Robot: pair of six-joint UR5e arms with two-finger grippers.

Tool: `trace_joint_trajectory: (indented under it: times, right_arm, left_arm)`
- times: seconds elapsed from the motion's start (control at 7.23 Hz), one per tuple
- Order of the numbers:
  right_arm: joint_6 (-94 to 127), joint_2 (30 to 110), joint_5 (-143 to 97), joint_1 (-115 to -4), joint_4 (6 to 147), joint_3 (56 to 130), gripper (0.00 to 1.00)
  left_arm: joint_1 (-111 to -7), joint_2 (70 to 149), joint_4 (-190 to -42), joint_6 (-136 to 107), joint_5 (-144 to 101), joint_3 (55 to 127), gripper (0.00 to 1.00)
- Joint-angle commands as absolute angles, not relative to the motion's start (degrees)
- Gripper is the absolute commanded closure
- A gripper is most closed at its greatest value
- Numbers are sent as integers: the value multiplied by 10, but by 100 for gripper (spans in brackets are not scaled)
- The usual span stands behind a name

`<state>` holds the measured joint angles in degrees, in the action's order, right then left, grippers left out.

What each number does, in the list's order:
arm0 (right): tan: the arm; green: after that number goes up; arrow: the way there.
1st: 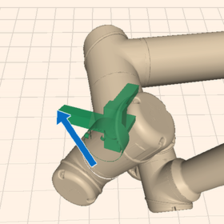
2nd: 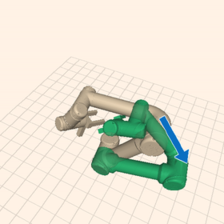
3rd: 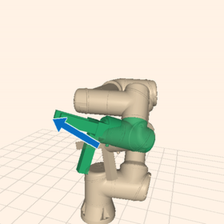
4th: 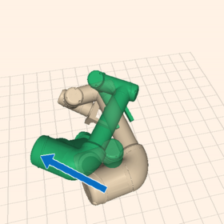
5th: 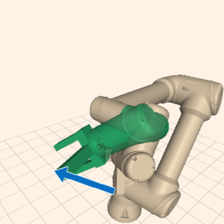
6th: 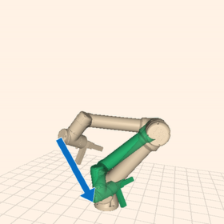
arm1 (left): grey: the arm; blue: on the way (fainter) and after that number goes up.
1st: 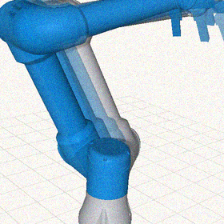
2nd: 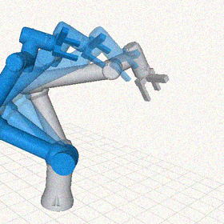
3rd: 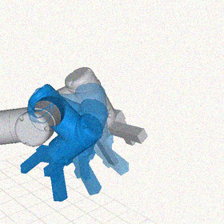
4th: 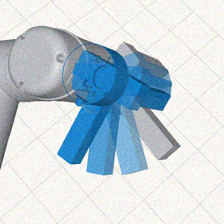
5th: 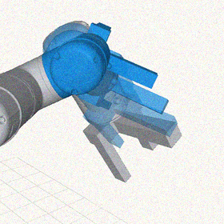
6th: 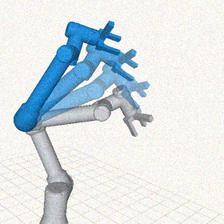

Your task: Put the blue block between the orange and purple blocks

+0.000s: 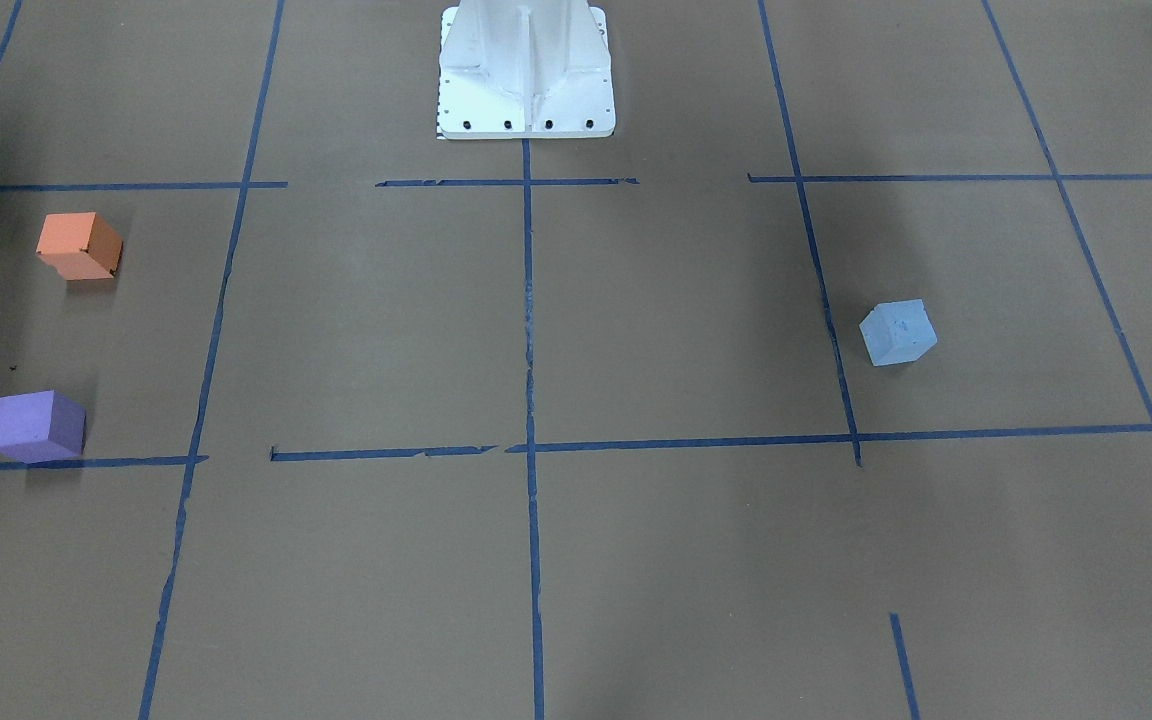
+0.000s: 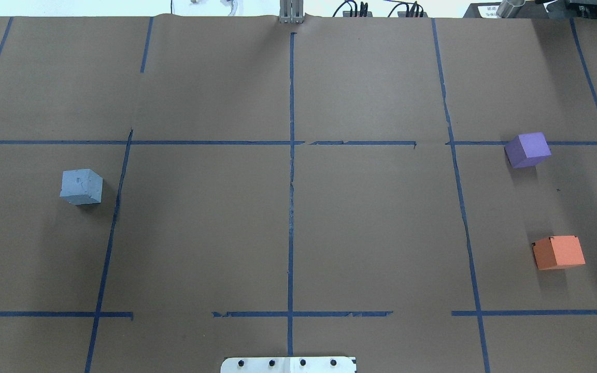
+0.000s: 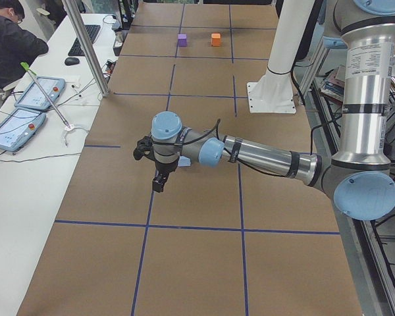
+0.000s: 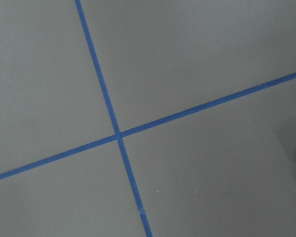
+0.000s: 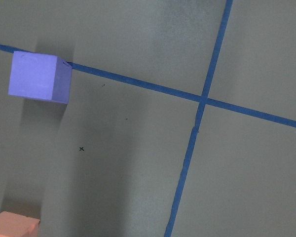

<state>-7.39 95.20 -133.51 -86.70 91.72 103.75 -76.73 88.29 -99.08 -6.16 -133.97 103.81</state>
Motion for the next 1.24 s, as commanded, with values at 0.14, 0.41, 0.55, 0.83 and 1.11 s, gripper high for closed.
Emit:
trace_joint_trajectory:
  times: [0.14,0.41,0.55,0.83,1.11]
  right_arm:
    - [-71,953,-1335,-867,918,1042,0]
    - [-71,953,-1335,-867,918,1042,0]
    - [-71,953,-1335,-867,918,1041,0]
    - [-72,953,-1335,-867,918,1041,0]
    - [-72,954,-1335,-867,918,1041,0]
  left_arm:
    - [-603,900,-1161,-484,-1267,1030,0]
    - [-522,935,-1167,-567,-1221,1015,0]
    - [-517,953,-1166,-567,-1220,996,0]
    - [-484,966,-1159,-569,-1183,979,0]
    - [-462,978,-1159,-568,-1161,942,0]
